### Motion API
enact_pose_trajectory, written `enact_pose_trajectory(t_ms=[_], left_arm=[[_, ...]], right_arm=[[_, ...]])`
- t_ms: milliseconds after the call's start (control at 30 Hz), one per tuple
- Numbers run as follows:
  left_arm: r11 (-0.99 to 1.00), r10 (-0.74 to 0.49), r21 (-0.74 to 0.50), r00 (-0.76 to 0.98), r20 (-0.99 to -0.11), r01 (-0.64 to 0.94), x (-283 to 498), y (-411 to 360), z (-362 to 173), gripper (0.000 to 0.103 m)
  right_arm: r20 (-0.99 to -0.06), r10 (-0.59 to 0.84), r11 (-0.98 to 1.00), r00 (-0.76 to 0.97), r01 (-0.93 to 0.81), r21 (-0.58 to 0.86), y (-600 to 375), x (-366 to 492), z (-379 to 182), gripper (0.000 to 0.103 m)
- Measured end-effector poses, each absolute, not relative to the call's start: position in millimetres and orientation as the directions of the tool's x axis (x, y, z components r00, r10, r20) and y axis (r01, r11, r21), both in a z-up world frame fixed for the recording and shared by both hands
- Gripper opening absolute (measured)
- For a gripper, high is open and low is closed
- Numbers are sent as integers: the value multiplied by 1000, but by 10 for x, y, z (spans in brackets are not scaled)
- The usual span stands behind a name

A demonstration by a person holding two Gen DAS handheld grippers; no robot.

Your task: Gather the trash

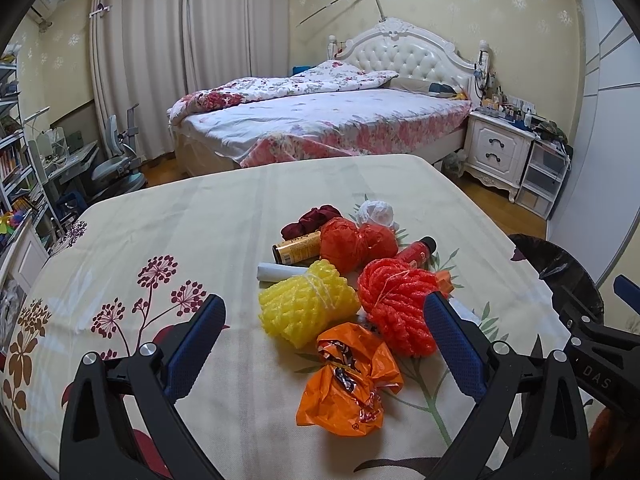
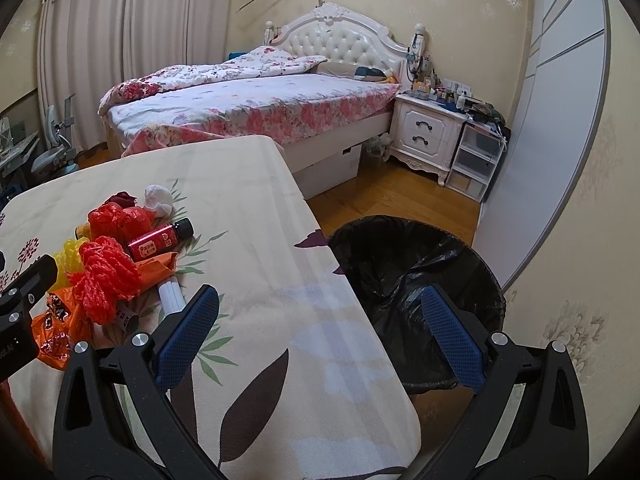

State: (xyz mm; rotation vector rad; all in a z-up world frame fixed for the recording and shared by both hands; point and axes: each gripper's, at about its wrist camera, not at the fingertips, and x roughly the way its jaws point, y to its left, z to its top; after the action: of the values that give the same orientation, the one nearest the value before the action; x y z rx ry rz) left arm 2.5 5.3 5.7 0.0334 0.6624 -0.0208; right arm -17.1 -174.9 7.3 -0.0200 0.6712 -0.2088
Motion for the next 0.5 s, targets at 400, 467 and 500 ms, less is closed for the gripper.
enact_pose_trajectory(t_ms=[400, 467, 500], left_arm=[[999, -8, 29, 784, -620, 33, 28, 46, -49, 97], [999, -8, 30, 784, -621, 34, 31, 43, -55, 97], [999, -8, 30, 784, -621, 34, 31, 42, -54, 97]], right_arm=[[-623, -200, 978, 756, 188, -86, -1747, -148, 6, 99], [-622, -200, 978, 757, 188, -86, -1745, -148, 7, 99], [-623, -201, 978, 756, 188, -86, -1744, -148, 0, 99]])
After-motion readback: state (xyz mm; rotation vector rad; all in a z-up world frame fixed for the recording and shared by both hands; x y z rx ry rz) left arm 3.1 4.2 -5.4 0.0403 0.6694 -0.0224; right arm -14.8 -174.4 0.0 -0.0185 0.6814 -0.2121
